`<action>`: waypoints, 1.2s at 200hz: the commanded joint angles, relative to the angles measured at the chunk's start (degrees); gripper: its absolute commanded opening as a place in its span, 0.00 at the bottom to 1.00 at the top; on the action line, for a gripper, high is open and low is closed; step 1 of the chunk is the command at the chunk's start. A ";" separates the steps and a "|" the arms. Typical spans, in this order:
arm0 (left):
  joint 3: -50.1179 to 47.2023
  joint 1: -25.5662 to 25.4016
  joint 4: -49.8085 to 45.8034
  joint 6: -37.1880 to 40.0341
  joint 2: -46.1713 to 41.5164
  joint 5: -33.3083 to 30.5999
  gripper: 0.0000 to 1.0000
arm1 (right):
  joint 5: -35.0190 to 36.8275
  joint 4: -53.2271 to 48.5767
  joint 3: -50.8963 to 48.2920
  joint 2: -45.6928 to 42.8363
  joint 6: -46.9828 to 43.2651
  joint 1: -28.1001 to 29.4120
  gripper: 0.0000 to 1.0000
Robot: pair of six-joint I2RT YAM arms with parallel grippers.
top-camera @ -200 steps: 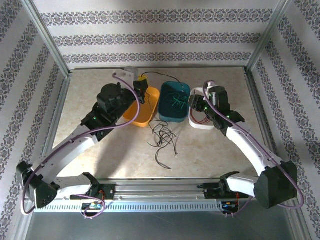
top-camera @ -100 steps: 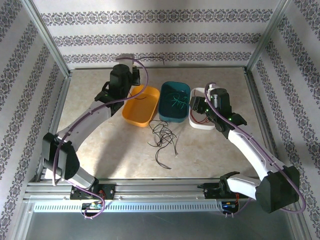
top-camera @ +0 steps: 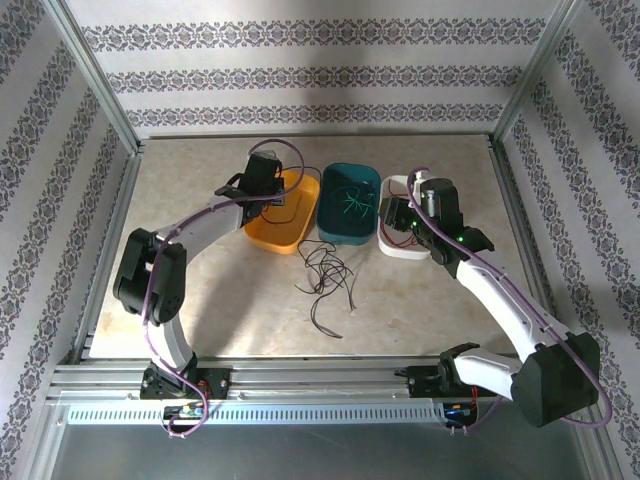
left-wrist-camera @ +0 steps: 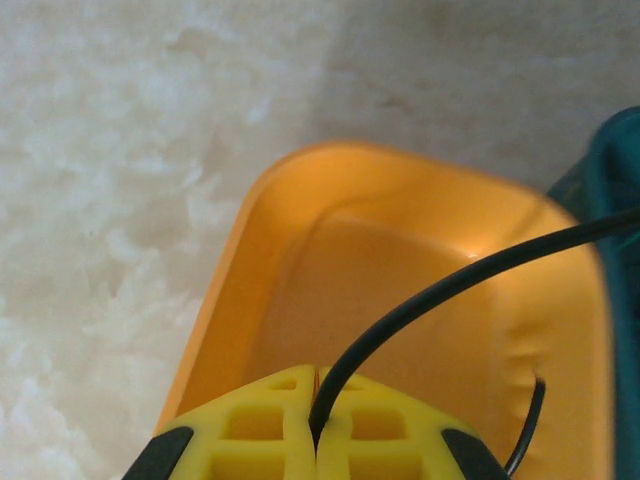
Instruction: Untangle the cables
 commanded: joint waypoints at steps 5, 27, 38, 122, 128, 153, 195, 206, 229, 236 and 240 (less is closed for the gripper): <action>2.67 1.90 -8.83 -4.77 3.34 1.08 0.00 | -0.83 -1.28 -0.22 -2.16 -1.70 -0.33 0.47; 3.50 2.13 -11.68 -5.86 5.32 0.74 0.00 | -0.57 -1.90 -0.67 -2.97 -2.07 -0.33 0.47; 3.81 2.05 -12.70 -6.23 6.09 0.94 0.02 | -0.80 -1.96 -0.86 -3.27 -2.18 -0.29 0.47; 8.55 0.83 -9.82 -4.44 3.08 7.29 0.65 | -2.05 -2.06 -0.59 -2.79 -1.99 0.84 0.47; 8.74 0.79 -9.28 -4.59 2.21 7.88 0.67 | -2.21 -2.09 -0.53 -2.55 -1.96 1.05 0.47; 7.85 0.41 -7.14 -4.45 -1.66 10.17 0.76 | -2.94 -2.59 -0.55 -1.38 -2.45 2.85 0.47; -3.79 -5.16 -4.36 5.65 -12.15 21.10 0.78 | -9.62 -5.02 -1.28 1.02 -4.75 7.38 0.46; -7.62 -8.15 -4.97 8.72 -14.72 25.18 0.78 | -11.79 -5.35 -1.84 2.24 -4.78 8.92 0.46; -15.11 -14.99 -4.96 10.92 -18.22 27.01 0.78 | -10.25 -4.52 -3.89 3.52 -2.74 10.18 0.45; -17.25 -16.63 -3.55 10.54 -18.86 27.34 0.77 | -10.28 -4.04 -4.39 3.69 -1.89 9.68 0.45; -18.40 -17.53 -2.53 10.10 -19.04 27.27 0.77 | -10.44 -3.71 -4.61 3.79 -1.41 9.37 0.45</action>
